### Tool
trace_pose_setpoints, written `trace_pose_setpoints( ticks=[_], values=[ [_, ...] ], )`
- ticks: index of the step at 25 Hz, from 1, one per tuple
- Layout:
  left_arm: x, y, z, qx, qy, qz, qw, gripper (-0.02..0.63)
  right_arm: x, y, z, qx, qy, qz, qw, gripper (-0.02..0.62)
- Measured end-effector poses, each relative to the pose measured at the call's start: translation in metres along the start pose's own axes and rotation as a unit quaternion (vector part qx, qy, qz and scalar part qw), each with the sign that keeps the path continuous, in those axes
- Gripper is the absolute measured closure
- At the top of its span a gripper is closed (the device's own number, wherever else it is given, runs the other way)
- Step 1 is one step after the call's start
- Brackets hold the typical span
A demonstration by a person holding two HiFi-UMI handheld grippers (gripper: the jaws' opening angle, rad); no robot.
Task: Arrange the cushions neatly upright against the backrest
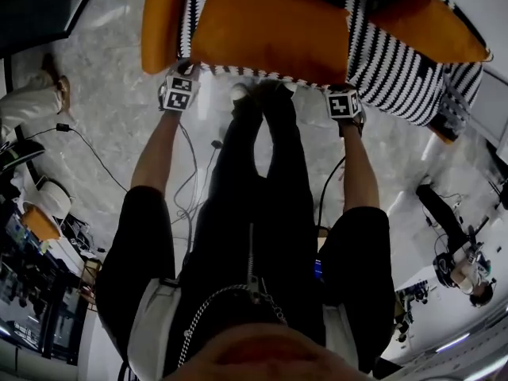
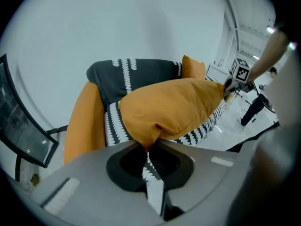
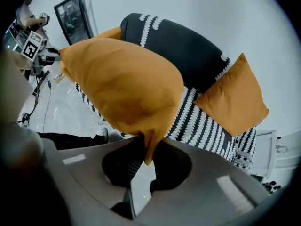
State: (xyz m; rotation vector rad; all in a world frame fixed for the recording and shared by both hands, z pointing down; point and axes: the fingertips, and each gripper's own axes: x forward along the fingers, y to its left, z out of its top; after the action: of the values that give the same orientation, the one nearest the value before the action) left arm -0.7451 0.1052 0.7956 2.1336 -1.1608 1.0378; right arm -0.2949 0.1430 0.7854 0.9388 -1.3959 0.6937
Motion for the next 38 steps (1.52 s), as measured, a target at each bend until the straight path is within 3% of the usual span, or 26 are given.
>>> trace_pose_setpoints(
  ticks=[7,13,16,20,24,28,33,38],
  values=[
    [-0.006,0.037,0.087,-0.019,-0.023,0.005,0.9996,0.586,-0.033,-0.037,0.06,0.015,-0.039,0.018,0.999,0.557],
    [-0.01,0.04,0.166,0.012,-0.003,-0.001,0.9999,0.586,-0.064,-0.088,0.095,0.027,-0.065,0.059,0.996,0.557],
    [-0.007,0.042,0.178,0.019,0.027,-0.014,0.9993,0.586,-0.068,-0.1,0.105,0.003,-0.077,0.083,0.994,0.555],
    [0.005,0.067,0.193,-0.017,0.038,-0.006,0.9991,0.586,-0.062,-0.11,0.152,-0.017,-0.094,0.108,0.989,0.555],
    [0.027,0.078,0.231,-0.042,0.04,-0.015,0.9982,0.586,-0.063,-0.152,0.191,-0.001,-0.113,0.12,0.986,0.557],
    [0.041,0.098,0.261,-0.036,0.027,-0.026,0.9986,0.586,-0.062,-0.17,0.223,0.015,-0.134,0.12,0.984,0.556],
    [0.064,0.12,0.282,-0.041,0.058,-0.035,0.9969,0.585,-0.061,-0.192,0.262,0.054,-0.127,0.119,0.983,0.554],
    [0.091,0.136,0.312,-0.04,0.057,-0.044,0.9966,0.584,-0.044,-0.218,0.296,0.096,-0.127,0.111,0.981,0.552]
  ],
)
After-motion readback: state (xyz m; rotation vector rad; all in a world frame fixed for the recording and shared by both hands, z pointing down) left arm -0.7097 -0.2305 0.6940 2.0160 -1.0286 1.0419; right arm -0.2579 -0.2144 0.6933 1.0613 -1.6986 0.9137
